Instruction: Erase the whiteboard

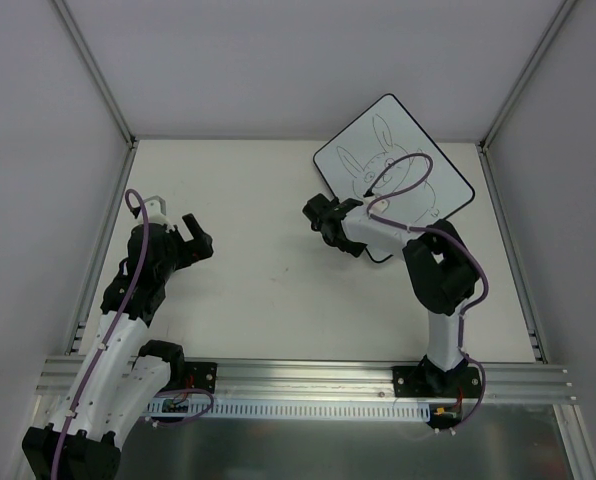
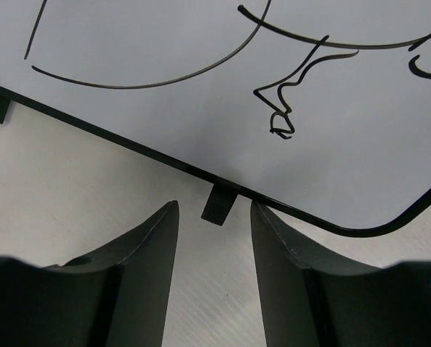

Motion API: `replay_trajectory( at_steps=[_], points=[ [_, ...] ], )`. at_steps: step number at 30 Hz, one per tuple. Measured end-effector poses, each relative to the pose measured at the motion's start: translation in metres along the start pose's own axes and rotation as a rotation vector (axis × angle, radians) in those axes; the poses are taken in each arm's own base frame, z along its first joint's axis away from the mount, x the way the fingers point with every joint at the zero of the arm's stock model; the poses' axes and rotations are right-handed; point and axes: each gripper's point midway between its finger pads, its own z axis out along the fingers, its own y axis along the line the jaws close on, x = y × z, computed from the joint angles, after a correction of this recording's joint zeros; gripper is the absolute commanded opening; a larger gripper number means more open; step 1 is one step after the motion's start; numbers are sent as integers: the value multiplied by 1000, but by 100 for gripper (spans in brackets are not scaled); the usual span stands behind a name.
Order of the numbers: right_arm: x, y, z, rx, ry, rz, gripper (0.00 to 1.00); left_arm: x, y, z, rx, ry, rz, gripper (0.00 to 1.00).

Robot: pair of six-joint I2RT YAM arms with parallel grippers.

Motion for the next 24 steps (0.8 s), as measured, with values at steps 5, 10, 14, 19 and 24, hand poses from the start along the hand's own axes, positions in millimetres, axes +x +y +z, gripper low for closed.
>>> replay_trajectory(
  at_steps=[5,10,14,19,24],
  points=[
    [-1,1,3,5,8,36,46,0,0,-1,2,-2,0,99],
    [-1,1,6,14,12,60,41,0,-2,-1,10,1,3,99],
    [2,0,10,25,19,68,38,1,-4,-1,16,4,5,99],
    [5,0,12,32,25,75,25,2,-4,-1,17,5,6,99],
    [8,-4,14,51,32,87,5,5,-3,0,14,12,6,99]
  ],
)
